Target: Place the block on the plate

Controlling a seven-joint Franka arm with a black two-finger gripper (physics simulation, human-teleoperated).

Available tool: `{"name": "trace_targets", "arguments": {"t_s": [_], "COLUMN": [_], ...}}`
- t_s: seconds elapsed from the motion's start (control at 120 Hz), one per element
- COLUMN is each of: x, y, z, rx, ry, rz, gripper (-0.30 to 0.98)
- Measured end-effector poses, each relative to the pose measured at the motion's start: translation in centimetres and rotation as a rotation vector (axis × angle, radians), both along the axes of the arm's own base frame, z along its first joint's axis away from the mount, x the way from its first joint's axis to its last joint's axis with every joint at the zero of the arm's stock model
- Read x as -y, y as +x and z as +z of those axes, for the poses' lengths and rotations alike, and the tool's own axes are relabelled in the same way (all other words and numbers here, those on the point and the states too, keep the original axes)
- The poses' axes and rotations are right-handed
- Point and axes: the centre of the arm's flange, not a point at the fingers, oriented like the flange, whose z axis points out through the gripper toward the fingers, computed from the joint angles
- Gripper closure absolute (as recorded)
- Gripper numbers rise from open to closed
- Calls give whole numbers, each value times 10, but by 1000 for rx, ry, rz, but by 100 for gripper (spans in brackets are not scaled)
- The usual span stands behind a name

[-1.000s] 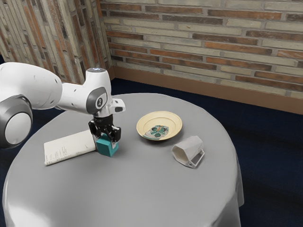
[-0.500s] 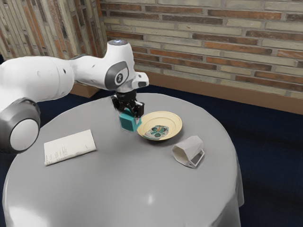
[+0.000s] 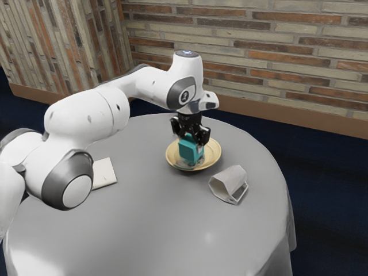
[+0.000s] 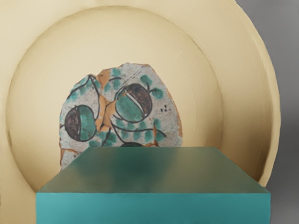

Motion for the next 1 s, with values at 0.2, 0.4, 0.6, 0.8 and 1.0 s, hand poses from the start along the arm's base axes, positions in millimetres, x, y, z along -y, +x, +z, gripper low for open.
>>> {"name": "trace_targets", "arguments": {"t_s": [0.2,0.4,0.6,0.8,1.0], "x": [-15,-19,-18,-18,16], "y": [7,6,1,-110,-219], "z": [-3,-4,36,157,235], "rx": [-2,-16,-3,-69,-65], "ry": [10,12,4,-82,-114], "rz": [33,47,51,43,-38], "gripper": [30,17,7,3,1]}}
